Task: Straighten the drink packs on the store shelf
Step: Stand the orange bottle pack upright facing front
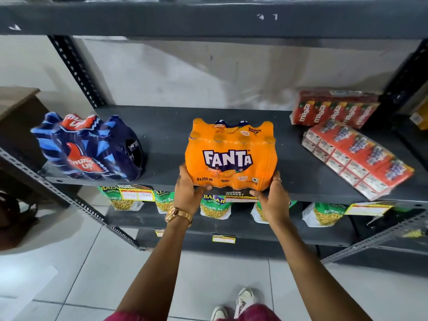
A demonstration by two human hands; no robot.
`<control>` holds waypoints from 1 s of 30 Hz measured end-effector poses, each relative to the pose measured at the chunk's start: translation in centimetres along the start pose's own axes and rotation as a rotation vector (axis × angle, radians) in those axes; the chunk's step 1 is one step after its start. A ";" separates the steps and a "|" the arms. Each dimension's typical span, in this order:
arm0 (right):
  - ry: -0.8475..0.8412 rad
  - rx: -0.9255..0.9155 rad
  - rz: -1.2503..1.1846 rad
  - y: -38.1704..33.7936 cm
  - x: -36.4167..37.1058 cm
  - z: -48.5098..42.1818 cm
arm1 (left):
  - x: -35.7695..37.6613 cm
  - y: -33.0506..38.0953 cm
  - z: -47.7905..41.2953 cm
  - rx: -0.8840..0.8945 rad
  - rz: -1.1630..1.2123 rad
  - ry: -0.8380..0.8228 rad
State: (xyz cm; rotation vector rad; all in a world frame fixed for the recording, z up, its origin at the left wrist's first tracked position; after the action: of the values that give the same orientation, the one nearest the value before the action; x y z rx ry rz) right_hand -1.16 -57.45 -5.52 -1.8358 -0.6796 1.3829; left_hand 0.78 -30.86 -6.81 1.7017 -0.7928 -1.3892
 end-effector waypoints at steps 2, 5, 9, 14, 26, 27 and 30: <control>-0.015 0.022 -0.003 -0.1 0.1 0.0 | -0.1 0.0 0.1 -0.022 0.007 -0.006; -0.017 0.042 0.013 -0.2 -0.1 0.1 | -0.2 -0.2 0.2 -0.055 0.020 -0.010; -0.073 0.060 0.001 -0.3 -0.1 0.1 | -0.4 1.5 0.9 -0.077 -0.004 -0.010; -0.405 0.245 -0.293 1.7 -2.3 -0.9 | -1.6 7.1 4.2 -0.056 -0.520 0.199; 0.090 0.661 -0.242 20.3 -25.5 -7.2 | 25.5 30.3 -4.6 0.464 -0.703 -0.201; 0.029 0.642 -0.220 20.5 -24.9 -7.5 | 27.9 30.1 -5.8 0.424 -0.714 -0.259; -0.097 0.572 -0.021 20.6 -24.2 -8.3 | 33.6 27.3 -8.4 0.130 -0.539 -0.442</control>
State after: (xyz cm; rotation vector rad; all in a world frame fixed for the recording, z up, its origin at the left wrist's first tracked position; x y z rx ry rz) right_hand -0.31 -90.28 -6.85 -1.3121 -0.2999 1.4720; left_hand 16.18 -71.44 1.27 1.8113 -0.6921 -2.1761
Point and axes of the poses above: each hand's wrist, its own z-axis away from the middle knuckle, its own x-axis out of the palm, y = z × x, the point moved 10 cm from there along -z, towards the middle knuckle, and after that the axes turned 3 degrees about -z, right-handed, at the moved point
